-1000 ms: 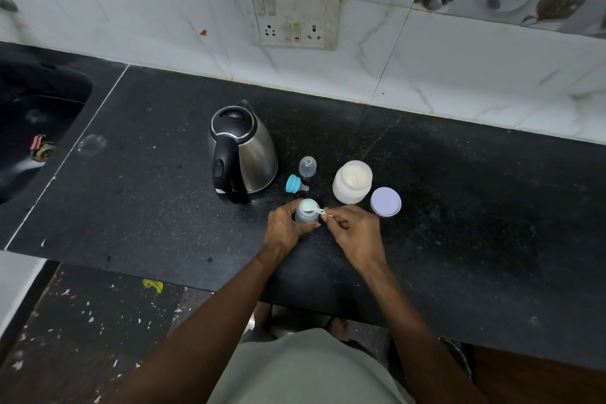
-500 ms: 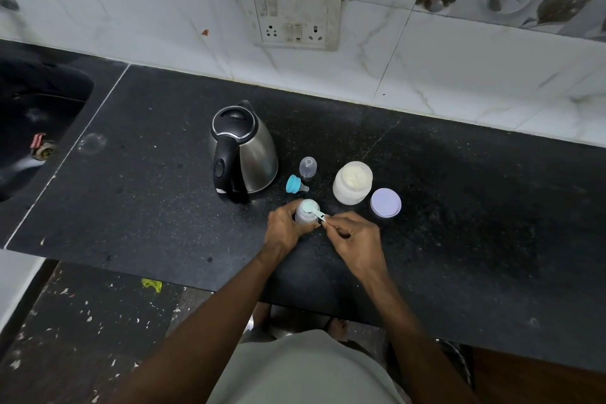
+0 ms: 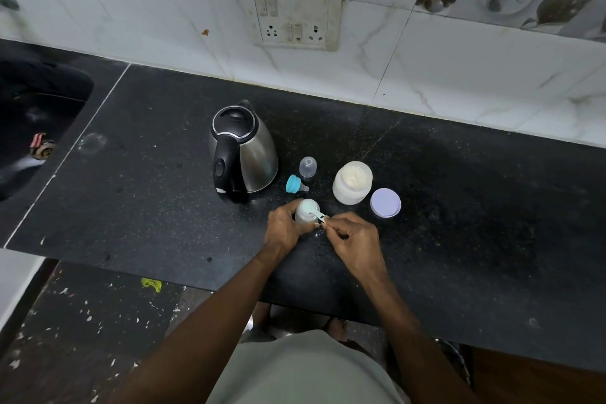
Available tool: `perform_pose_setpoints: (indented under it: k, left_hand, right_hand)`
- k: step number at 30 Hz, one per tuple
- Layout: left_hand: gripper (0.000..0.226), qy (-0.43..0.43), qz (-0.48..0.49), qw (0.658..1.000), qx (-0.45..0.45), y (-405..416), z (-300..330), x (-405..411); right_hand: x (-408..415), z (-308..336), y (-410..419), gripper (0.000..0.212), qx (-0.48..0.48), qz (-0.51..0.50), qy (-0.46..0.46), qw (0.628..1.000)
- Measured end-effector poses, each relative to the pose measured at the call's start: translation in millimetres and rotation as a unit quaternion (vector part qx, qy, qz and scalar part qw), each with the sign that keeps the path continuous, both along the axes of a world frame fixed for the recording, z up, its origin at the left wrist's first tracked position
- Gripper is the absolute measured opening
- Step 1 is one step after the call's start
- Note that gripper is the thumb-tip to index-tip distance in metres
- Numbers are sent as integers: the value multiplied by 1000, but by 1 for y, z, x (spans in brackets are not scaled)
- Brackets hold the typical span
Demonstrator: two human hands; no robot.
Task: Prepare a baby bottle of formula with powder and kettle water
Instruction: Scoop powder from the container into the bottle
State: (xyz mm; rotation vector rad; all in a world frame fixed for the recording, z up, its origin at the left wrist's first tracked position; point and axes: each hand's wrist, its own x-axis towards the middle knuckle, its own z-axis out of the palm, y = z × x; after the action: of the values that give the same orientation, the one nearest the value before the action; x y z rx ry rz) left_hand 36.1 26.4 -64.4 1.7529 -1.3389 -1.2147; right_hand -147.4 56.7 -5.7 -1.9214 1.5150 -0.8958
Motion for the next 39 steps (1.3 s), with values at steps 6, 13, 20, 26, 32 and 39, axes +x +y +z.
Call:
perform_pose_setpoints:
  k: [6, 13, 20, 26, 32, 39]
  left_hand:
    - [59, -5, -4, 1000, -1, -1, -1, 0]
    - [57, 2, -1, 1000, -3, 0, 1, 0]
    - [57, 1, 1, 1000, 6, 0, 1, -1]
    - [60, -4, -2, 1000, 10, -1, 1, 0]
    - [60, -15, -6, 1000, 7, -1, 0, 1]
    - [63, -6, -9, 1000, 0, 0, 5, 0]
  right_hand:
    - [0, -1, 0, 20, -13, 2, 10, 1000]
    - [-1, -4, 2, 16, -11, -8, 19, 1000]
    - [1, 1, -1, 13, 49, -37, -24, 998]
    - [8, 18, -7, 11, 245, -166, -268, 917]
    - [9, 23, -6, 11, 301, -197, -336, 871]
    - [3, 31, -11, 13, 315, -218, -414, 826]
